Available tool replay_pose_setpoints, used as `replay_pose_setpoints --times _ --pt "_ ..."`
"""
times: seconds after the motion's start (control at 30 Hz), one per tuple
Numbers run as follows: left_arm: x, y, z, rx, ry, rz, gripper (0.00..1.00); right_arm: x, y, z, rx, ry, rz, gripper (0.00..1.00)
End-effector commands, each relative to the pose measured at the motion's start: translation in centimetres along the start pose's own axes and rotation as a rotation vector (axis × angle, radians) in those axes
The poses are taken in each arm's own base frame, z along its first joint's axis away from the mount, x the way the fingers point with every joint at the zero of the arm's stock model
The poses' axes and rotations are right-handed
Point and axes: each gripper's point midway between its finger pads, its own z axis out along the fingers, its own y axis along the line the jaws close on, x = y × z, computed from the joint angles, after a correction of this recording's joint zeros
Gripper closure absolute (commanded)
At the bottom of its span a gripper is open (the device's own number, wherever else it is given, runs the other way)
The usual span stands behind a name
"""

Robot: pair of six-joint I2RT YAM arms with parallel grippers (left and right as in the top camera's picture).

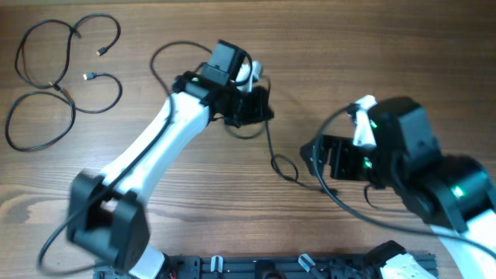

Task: Untangle cables
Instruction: 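Move the left gripper back to the cable at table center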

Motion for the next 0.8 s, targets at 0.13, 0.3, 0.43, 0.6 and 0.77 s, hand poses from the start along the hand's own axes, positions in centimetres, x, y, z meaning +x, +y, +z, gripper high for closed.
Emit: replay_pose_setpoints --times 0.13,0.3,0.43,0.6,0.77 --pt "-1.3 -5.8 -7.5 0.107 -0.207 0.075 0.96 0.7 0.1 4.3 0.012 0.177 0.011 0.00" --pt "-1.8 -5.9 -7.9 0.151 -0.204 -0.268 0.96 1.1 1.4 4.4 -0.071 0.212 -0.078 0.00" --pt "-2.4 -5.3 -8.4 0.184 -0.198 -0.576 0.96 1.3 2.4 3.7 -0.136 0.202 -0.141 0.01" --pt "-2.2 -7.7 -9.5 0.338 -0.074 -0.701 0.96 0.9 2.7 3.5 -0.149 0.173 -0.169 0.02" --pt "-2.1 -8.5 -9.8 0.379 -0.030 -0.775 0.96 0.4 2.8 3.6 -0.152 0.150 -0.215 0.10"
